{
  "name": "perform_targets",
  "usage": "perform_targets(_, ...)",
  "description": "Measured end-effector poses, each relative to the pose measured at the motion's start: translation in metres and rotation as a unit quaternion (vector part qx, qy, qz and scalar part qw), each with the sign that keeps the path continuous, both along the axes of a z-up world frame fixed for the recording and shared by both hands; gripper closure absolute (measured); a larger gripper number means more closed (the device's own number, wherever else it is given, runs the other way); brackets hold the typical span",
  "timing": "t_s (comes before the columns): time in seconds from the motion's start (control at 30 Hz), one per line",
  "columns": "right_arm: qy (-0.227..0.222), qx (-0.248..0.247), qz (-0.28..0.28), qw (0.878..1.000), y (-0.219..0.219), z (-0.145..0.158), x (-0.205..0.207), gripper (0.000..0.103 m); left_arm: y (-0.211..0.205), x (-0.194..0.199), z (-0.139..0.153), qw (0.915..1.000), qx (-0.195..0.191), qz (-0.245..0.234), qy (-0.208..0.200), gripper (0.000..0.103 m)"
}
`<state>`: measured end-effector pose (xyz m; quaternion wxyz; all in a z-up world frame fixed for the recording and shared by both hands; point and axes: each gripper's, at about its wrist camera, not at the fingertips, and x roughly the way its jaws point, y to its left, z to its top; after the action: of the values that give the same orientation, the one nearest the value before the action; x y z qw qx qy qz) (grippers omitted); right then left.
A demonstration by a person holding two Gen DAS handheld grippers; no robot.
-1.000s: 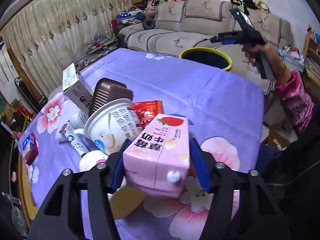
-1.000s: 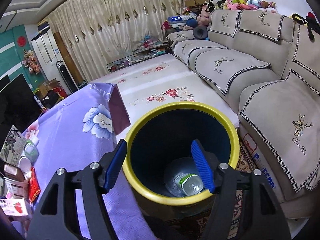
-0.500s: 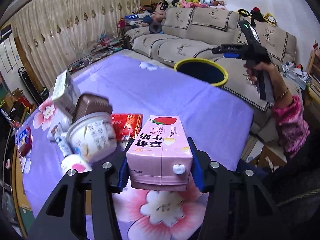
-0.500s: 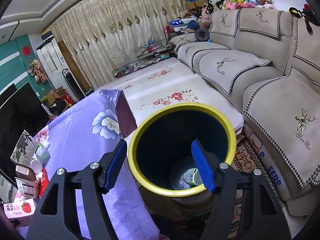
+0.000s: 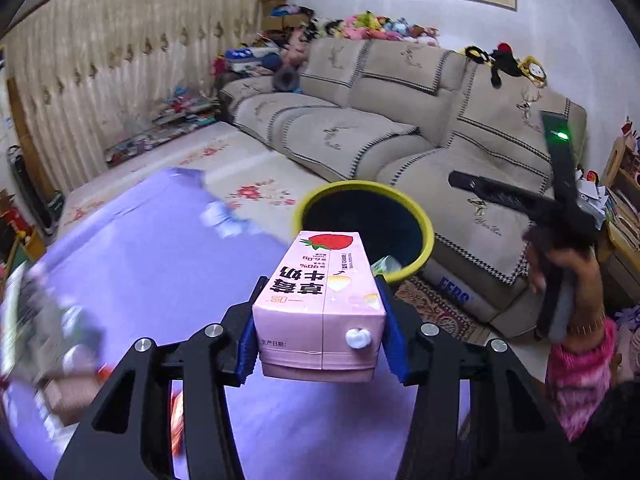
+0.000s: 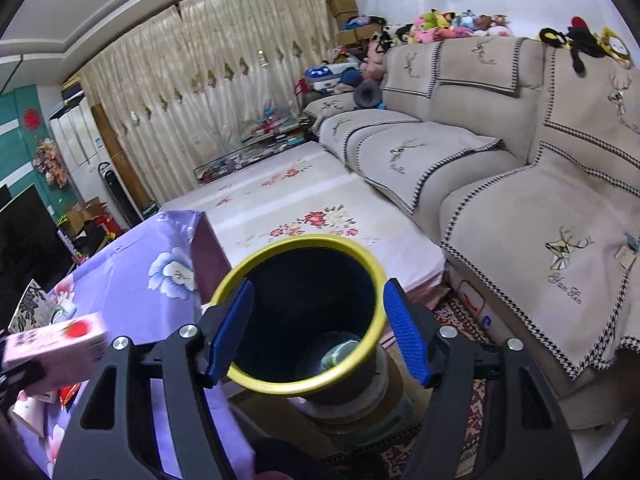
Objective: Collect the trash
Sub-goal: 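Carry the pink carton over the bin and open the left gripper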
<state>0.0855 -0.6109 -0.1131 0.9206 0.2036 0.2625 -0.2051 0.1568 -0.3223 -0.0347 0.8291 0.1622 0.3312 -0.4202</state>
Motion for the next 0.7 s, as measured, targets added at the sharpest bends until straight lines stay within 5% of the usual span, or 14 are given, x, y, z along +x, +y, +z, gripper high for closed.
perform_targets(0.4,0.006,0.015,-0.055,0.998,-0.041,-0.015,-0.031,0.036,-0.149,0.058,-0.059,0.9980,0.038,-0.014,0.049,0.052)
perform_targets(0.53,0.010,0.021,-0.060,0.998,-0.046,-0.020,-0.032,0.036,-0.173,0.072,-0.077,0.9972,0.051,-0.004,0.054,0.051)
perform_targets(0.6,0.011,0.023,-0.058,0.998,-0.045,-0.021,-0.033,0.036,-0.180,0.080,-0.081,0.9967,0.053,0.006,0.060,0.038)
perform_targets(0.7,0.010,0.022,-0.055,0.998,-0.042,-0.021,-0.033,0.036,-0.173,0.081,-0.073,0.9971,0.031,0.020,0.067,0.035)
